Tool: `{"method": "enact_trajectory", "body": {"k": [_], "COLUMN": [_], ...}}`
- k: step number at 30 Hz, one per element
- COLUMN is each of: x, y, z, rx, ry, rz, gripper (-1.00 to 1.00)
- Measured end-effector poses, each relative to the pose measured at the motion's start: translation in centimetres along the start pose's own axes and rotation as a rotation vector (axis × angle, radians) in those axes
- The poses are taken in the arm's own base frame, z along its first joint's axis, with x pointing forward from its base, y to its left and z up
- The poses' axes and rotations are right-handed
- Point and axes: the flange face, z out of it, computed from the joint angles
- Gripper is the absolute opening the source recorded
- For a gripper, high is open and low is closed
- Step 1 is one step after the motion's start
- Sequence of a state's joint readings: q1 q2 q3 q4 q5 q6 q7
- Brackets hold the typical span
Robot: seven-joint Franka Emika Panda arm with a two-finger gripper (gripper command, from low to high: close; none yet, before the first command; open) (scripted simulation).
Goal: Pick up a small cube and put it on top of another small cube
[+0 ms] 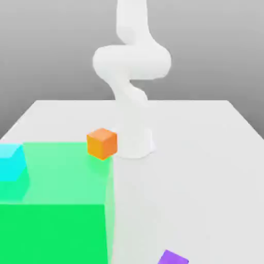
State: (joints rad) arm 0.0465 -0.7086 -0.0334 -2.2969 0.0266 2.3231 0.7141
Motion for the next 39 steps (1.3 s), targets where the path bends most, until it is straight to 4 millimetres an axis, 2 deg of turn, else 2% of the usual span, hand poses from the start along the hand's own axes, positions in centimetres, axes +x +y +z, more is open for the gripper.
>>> {"method": "enact_trajectory", "body": {"k": [4,9,14,19,25,30,34,35,39], "x": [-0.2,-1.9,-5.0,-9.4,-14.7,-19.1,-22.0,-22.5,-22.5], "y": [-0.3,-0.2,0.6,2.1,5.6,9.4,12.2,12.7,12.7], "z": [7.4,16.3,24.8,32.6,40.5,45.9,50.3,50.9,50.9], "rx": [-0.017,-0.041,-0.071,-0.106,-0.166,-0.223,-0.232,-0.232,-0.233], "ry": [-0.127,-0.267,-0.393,-0.509,-0.627,-0.713,-0.725,-0.726,-0.728], "rz": [-0.112,-0.248,-0.387,-0.539,-0.721,-0.882,-0.909,-0.909,-0.909], "gripper": [0.0,0.0,0.0,0.0,0.0,0.0,0.0,-1.0,-1.0]}}
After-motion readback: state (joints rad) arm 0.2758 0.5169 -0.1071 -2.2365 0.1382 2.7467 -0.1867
